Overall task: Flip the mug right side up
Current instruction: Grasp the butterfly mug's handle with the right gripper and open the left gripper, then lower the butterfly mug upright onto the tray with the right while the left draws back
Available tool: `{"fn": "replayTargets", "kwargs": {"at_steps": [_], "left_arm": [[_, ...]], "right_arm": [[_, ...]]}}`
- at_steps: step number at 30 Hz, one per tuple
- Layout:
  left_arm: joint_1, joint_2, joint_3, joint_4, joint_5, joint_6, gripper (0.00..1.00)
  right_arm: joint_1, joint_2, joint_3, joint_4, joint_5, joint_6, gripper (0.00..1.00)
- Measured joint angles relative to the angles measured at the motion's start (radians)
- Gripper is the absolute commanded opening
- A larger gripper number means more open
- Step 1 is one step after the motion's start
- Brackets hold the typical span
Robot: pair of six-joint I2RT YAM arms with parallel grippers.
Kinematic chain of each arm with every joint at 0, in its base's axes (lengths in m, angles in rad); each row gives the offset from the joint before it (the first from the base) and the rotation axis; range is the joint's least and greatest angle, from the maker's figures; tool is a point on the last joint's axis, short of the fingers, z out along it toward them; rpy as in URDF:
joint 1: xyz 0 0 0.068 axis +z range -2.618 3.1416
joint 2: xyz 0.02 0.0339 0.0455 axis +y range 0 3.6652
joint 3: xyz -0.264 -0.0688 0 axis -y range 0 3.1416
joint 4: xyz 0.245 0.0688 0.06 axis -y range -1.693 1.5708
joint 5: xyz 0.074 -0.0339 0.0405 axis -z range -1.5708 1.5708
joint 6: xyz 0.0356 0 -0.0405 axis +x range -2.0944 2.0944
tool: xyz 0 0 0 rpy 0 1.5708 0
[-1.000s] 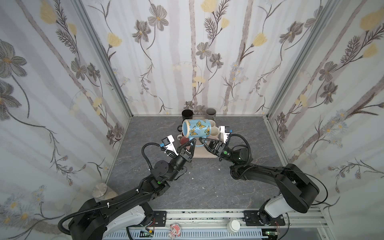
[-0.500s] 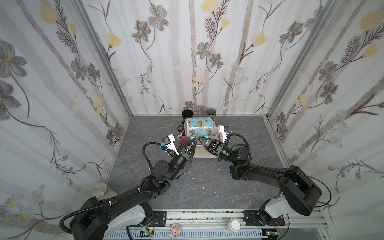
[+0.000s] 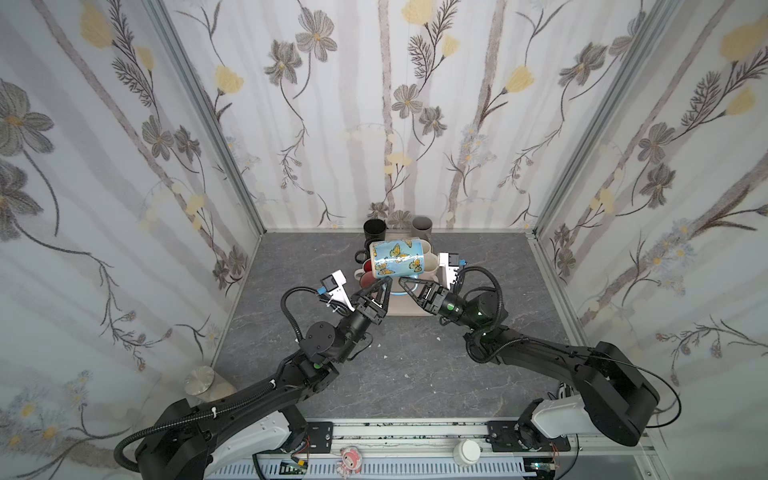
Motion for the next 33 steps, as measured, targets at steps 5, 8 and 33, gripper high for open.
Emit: {"fn": "replayTargets", "kwargs": {"at_steps": [5, 8, 33], "left_arm": [[-0.001, -0.058, -0.026, -0.013, -0.043, 0.003, 0.80], [-0.001, -0.095, -0.039, -0.032, -0.055, 0.007, 0.87], [0.000, -0.303, -0.085, -0.278, -0.180, 0.078, 1.00]], "right_arm": [[-0.018, -0.062, -0.001, -0.183, 0.045, -0.087, 0.00], [-0.031, -0.102, 0.000, -0.312, 0.076, -0.148, 0.00], [-0.135, 0.012, 0.241, -1.188, 0.358, -0.759, 0.00]]}}
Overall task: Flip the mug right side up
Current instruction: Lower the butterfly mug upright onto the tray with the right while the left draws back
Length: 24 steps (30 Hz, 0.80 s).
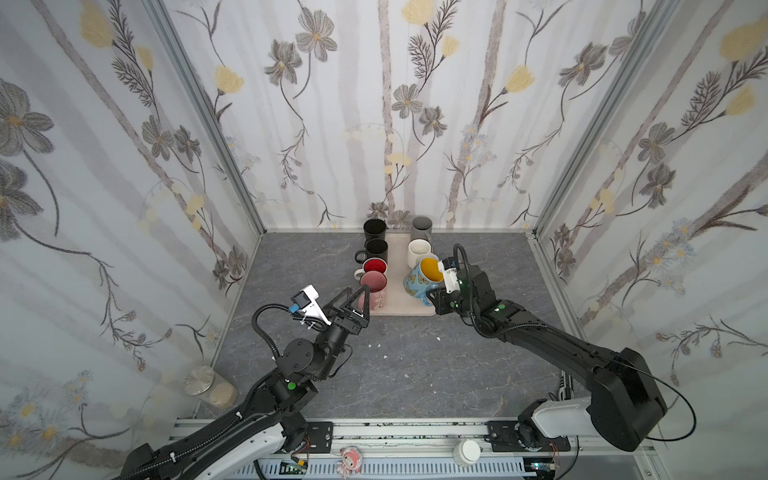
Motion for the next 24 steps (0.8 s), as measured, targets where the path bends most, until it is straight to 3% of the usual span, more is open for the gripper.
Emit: {"fn": "replayTargets", "kwargs": {"at_steps": [9, 24], "left_arm": [[0.000, -0.010, -0.014, -0.016, -0.019, -0.001, 1.00], [0.000, -0.006, -0.026, -0.025, -0.023, -0.005, 1.00]], "right_arm": [[0.042, 0.113, 0.071, -0.121, 0.110, -0.063, 0.00], [0.069, 0.253, 0.137, -0.142, 0.238, -0.094, 0.00]]}}
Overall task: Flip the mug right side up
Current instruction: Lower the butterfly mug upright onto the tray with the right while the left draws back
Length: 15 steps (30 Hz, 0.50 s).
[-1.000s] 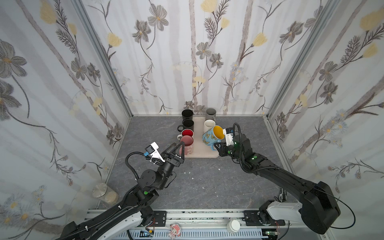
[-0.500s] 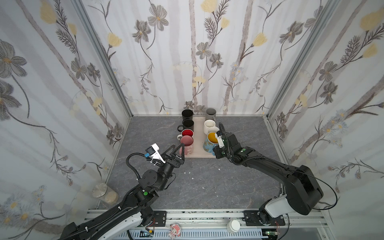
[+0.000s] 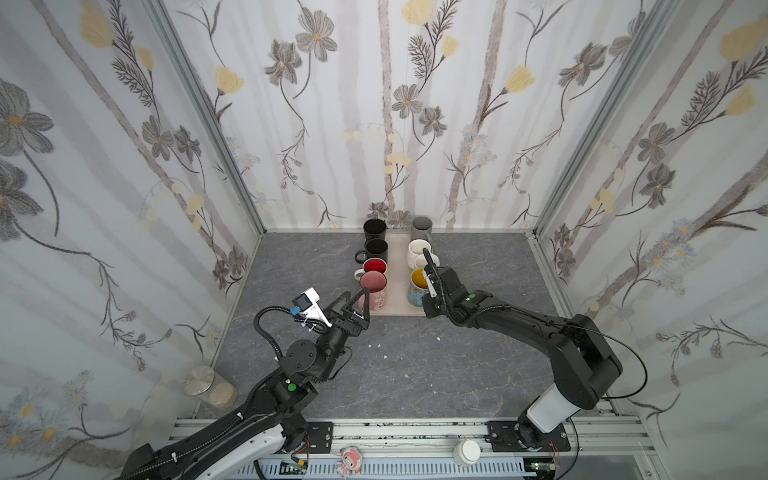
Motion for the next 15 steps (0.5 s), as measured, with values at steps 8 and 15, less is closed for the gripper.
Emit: {"fn": "replayTargets", "kwargs": {"at_steps": [8, 15], "left_arm": [[0.000, -0.001, -0.005, -0.006, -0.001, 0.000, 1.00], [0.000, -0.005, -0.006, -0.011, -0.003, 0.000, 1.00]], "right_arm": [[0.001, 0.037, 0.015, -0.022, 0.028, 0.000, 0.00], [0.000, 0.050, 0.030, -0.031, 0.053, 0.011, 0.00]]}}
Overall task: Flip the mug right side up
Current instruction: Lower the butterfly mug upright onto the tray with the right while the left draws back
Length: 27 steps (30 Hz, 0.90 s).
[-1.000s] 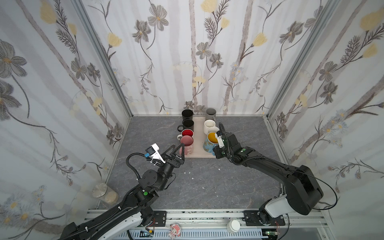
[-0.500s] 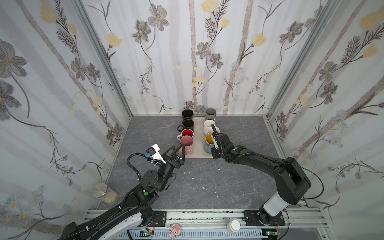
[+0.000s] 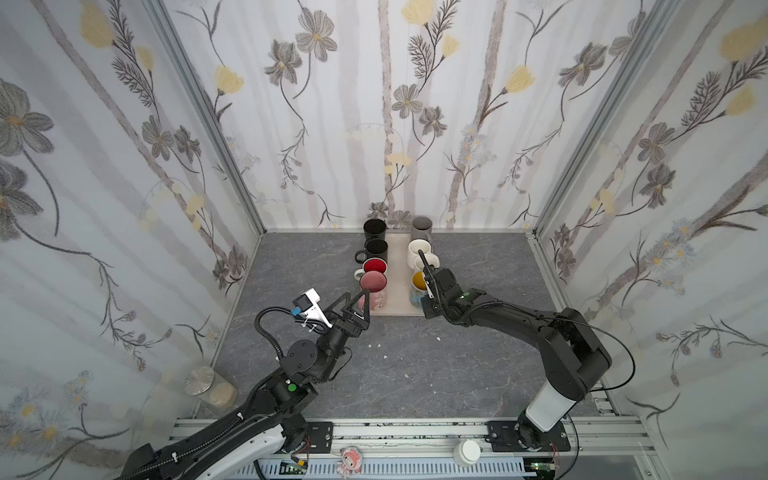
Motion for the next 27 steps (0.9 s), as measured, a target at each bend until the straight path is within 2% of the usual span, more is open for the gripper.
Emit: {"fn": "replayTargets", "kwargs": {"at_steps": [20, 27], "left_arm": [[0.000, -0.023, -0.008, -0.004, -0.001, 0.000, 1.00], [0.000, -0.023, -0.009, -0.005, -0.001, 0.000, 1.00]], "right_arm": [[-0.001, -0.039, -0.026, -0.040, 0.001, 0.027, 0.00], [0.000, -0.051, -0.042, -0.030, 0.000, 0.036, 0.27]]}}
